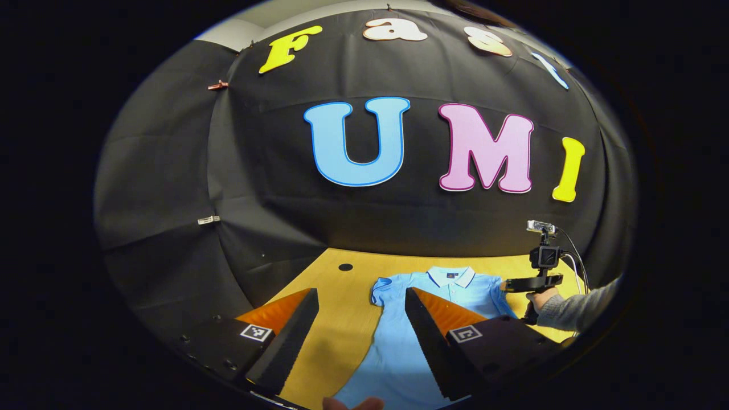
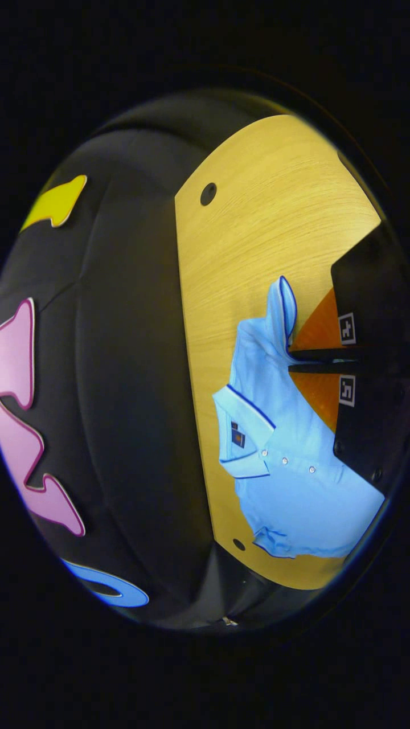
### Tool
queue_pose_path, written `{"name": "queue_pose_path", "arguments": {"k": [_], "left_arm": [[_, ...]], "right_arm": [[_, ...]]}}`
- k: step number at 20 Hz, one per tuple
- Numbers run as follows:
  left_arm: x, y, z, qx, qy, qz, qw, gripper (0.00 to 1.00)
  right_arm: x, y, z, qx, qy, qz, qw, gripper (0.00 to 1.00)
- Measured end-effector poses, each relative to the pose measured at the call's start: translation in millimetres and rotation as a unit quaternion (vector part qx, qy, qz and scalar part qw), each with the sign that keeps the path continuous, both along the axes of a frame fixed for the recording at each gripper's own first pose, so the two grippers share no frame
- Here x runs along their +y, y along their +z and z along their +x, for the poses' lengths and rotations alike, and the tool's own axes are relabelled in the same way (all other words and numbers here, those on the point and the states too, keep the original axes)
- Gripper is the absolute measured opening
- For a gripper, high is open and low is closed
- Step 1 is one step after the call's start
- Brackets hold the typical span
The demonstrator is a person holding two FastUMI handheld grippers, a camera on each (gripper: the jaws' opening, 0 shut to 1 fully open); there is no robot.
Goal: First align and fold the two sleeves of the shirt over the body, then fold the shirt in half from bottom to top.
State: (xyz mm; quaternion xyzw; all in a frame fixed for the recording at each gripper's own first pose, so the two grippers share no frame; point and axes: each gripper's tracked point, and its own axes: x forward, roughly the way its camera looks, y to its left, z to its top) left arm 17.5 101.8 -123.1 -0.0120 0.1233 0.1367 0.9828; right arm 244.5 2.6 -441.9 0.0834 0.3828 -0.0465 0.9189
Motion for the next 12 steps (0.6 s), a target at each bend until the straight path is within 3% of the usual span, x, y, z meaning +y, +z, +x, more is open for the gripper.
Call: {"name": "queue_pose_path", "arguments": {"k": [5,9,12], "left_arm": [[11,-3,-8,0.002,0.012,-0.003,1.0,0.97],[19,-6,-18,0.003,0.024,-0.004,1.0,0.97],[25,-9,-26,0.005,0.032,-0.006,0.999,0.97]], "right_arm": [[70,5,8,-0.002,0.109,-0.006,0.994,0.05],[124,-12,-8,0.025,0.198,-0.016,0.98,0.05],[149,-22,-22,0.041,0.238,-0.021,0.97,0.05]]}}
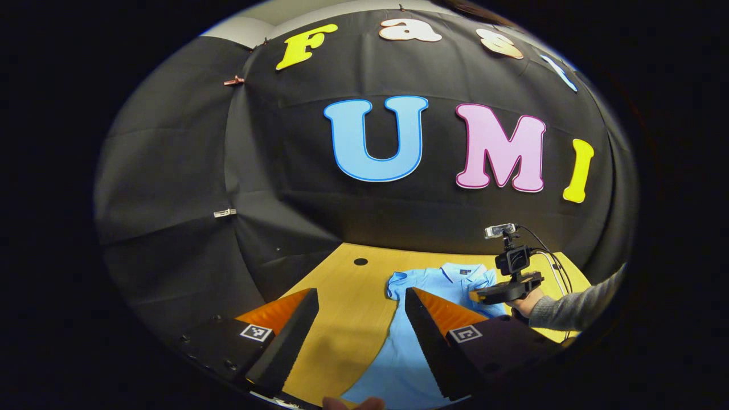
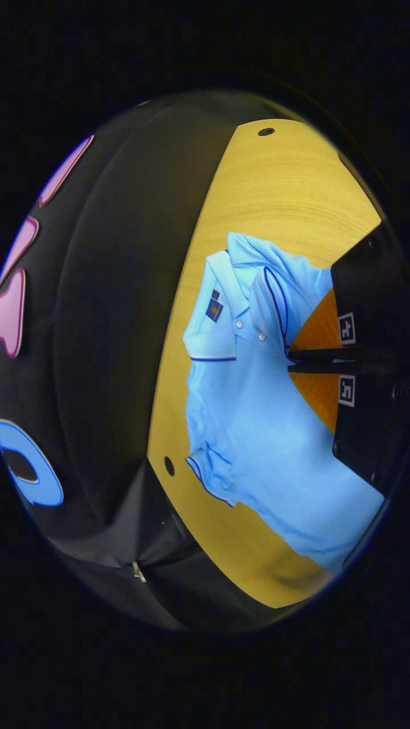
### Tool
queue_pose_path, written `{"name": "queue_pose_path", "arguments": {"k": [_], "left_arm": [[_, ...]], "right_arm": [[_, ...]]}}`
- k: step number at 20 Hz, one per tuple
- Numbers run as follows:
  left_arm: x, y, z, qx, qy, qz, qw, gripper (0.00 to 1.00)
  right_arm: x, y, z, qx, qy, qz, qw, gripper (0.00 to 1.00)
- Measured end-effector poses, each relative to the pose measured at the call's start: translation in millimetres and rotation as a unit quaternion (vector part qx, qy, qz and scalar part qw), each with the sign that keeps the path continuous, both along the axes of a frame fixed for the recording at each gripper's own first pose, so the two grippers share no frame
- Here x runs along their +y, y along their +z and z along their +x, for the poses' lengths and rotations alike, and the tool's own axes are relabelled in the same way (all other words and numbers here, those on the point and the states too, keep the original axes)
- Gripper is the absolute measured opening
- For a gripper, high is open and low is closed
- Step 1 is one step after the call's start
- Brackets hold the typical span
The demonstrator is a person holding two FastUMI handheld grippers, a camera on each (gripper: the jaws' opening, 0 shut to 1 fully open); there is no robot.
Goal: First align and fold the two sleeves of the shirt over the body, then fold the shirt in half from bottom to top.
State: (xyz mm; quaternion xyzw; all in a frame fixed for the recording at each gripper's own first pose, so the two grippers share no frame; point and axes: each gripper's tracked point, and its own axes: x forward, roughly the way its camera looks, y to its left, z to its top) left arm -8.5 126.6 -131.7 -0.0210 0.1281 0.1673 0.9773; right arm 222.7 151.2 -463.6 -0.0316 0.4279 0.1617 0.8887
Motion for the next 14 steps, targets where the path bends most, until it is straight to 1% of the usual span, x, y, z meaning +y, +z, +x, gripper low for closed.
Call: {"name": "queue_pose_path", "arguments": {"k": [2,4,9,12,13,14], "left_arm": [[2,-3,-2,0.002,0.004,-0.003,1.0,0.97],[2,-5,-5,0.003,0.007,-0.005,1.0,0.97],[5,-4,-4,0.001,0.01,-0.005,1.0,0.97],[5,-5,2,0.002,0.007,-0.003,1.0,0.97],[5,-5,4,0.001,0.005,-0.002,1.0,0.97],[4,-5,7,0.001,0.002,-0.001,1.0,0.97]], "right_arm": [[11,-7,-6,0.008,0.014,-0.002,1.0,0.05],[12,-13,-10,0.019,0.022,-0.007,1.0,0.05],[11,-12,-9,0.033,-0.001,0.0,0.999,0.05],[13,-11,-11,0.043,-0.011,0.013,0.999,0.12],[11,-10,-10,0.043,-0.016,0.015,0.999,0.25],[9,-11,-9,0.04,-0.022,0.013,0.999,0.32]]}}
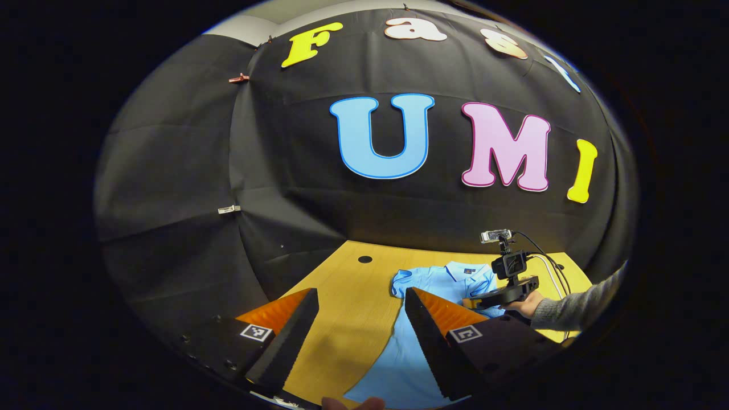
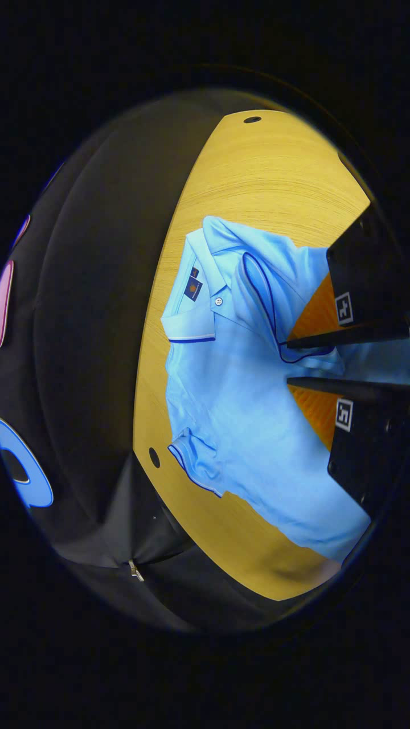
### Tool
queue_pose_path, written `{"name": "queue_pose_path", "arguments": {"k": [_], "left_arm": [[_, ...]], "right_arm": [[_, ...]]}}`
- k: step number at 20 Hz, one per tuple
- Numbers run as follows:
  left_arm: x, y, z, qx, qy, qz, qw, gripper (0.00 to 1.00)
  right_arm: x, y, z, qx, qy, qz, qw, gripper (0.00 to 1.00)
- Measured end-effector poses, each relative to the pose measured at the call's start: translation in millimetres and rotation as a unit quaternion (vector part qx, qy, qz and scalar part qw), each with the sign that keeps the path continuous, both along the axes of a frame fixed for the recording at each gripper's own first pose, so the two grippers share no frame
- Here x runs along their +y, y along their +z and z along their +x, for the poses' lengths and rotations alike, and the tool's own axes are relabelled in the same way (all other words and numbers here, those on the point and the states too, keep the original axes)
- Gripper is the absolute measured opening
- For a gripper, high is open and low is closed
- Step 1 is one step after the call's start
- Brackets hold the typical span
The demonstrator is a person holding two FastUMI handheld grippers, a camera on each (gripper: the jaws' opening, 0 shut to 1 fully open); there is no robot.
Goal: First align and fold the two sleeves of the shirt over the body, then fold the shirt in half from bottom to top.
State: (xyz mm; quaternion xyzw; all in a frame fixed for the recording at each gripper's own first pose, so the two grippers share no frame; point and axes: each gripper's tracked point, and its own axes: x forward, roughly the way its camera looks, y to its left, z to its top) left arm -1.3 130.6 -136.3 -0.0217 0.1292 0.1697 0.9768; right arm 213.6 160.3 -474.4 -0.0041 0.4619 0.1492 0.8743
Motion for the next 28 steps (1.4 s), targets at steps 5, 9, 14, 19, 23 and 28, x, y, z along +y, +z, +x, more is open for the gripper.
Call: {"name": "queue_pose_path", "arguments": {"k": [5,9,14,19,23,28], "left_arm": [[-4,-2,15,0.0,-0.015,0.01,1.0,0.97],[-13,-12,47,0.005,-0.046,0.019,0.999,0.97],[-18,-48,118,0.024,-0.091,0.044,0.995,0.97],[-20,-96,211,0.053,-0.118,0.032,0.991,0.96],[-14,-150,277,0.098,-0.12,-0.008,0.988,0.98],[16,-215,318,0.168,-0.096,-0.019,0.981,0.98]], "right_arm": [[-12,18,11,-0.024,-0.046,0.021,0.998,0.62],[-28,70,17,-0.079,-0.075,0.049,0.993,0.89],[-57,141,-2,-0.141,-0.08,0.064,0.985,0.9],[-83,190,-45,-0.175,-0.063,0.066,0.98,0.89],[-108,214,-84,-0.173,-0.072,0.071,0.98,0.89],[-139,217,-115,-0.151,-0.103,0.075,0.98,0.89]]}}
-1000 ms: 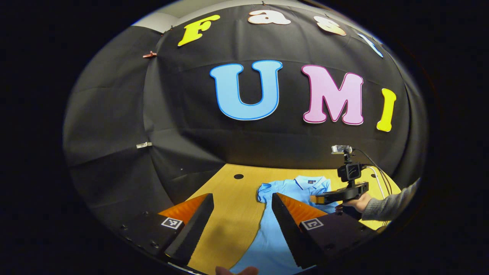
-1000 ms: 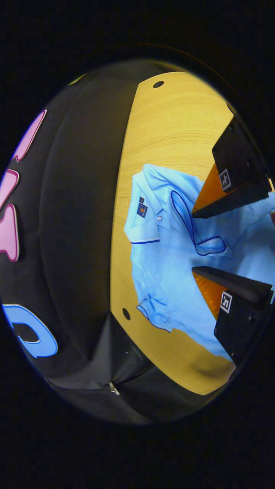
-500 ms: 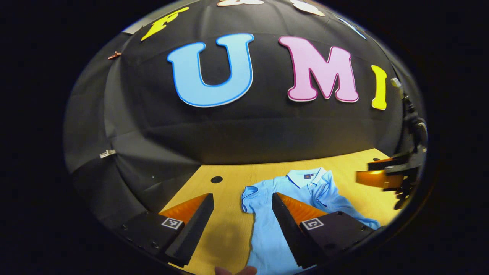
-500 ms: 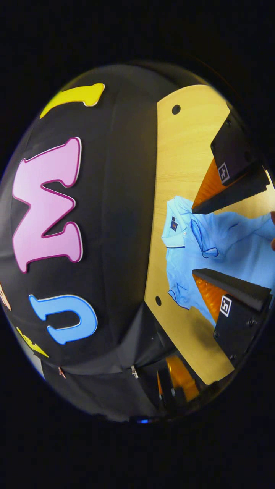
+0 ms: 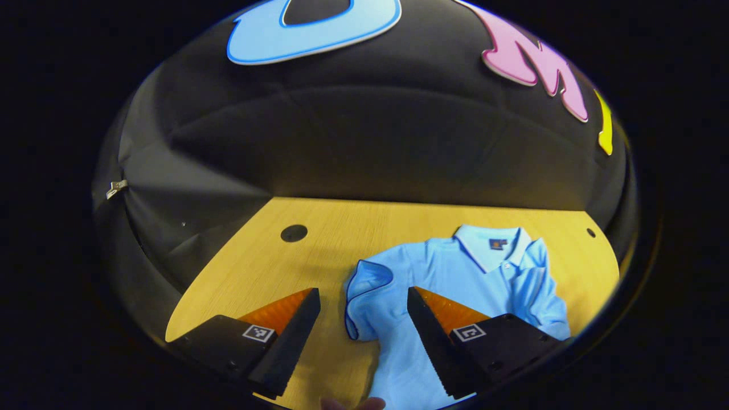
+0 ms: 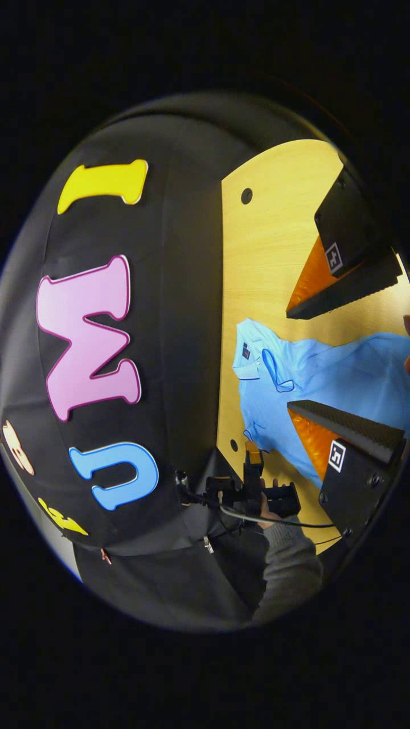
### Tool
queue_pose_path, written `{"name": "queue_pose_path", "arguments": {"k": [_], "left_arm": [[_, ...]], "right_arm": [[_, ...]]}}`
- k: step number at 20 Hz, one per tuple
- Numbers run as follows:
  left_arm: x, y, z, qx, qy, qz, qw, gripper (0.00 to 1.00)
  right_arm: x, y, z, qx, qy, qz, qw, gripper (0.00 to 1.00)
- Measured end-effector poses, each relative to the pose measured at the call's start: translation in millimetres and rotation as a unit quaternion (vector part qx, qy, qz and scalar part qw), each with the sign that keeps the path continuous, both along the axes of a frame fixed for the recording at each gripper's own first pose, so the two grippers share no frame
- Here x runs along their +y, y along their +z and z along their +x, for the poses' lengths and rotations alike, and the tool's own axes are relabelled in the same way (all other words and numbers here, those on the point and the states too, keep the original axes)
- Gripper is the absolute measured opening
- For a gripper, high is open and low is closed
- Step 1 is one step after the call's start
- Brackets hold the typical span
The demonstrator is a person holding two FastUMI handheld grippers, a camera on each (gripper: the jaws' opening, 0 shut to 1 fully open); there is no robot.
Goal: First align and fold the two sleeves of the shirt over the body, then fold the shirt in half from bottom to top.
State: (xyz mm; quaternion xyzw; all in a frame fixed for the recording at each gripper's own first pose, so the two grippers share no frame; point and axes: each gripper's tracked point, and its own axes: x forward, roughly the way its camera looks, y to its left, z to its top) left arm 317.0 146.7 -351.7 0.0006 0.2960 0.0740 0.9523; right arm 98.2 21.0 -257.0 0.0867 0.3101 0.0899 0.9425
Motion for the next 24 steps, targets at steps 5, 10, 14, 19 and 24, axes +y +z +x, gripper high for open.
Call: {"name": "queue_pose_path", "arguments": {"k": [5,10,14,19,24], "left_arm": [[4,-40,18,0.044,-0.026,0.027,0.998,0.98],[-16,-57,22,0.06,-0.053,-0.029,0.996,0.8],[-18,-57,24,0.052,-0.052,-0.049,0.996,0.31],[-20,-53,19,0.047,-0.051,-0.089,0.994,0.06],[-30,-12,27,0.002,-0.055,-0.06,0.997,0.06]], "right_arm": [[-21,-8,-10,0.02,-0.02,0.004,1.0,0.89],[-28,-11,-15,0.028,-0.032,0.016,0.999,0.89],[-23,-6,-27,0.037,-0.031,0.027,0.998,0.89],[-24,-10,-39,0.044,-0.034,0.035,0.998,0.89],[-31,-12,-49,0.048,-0.038,0.034,0.998,0.89]]}}
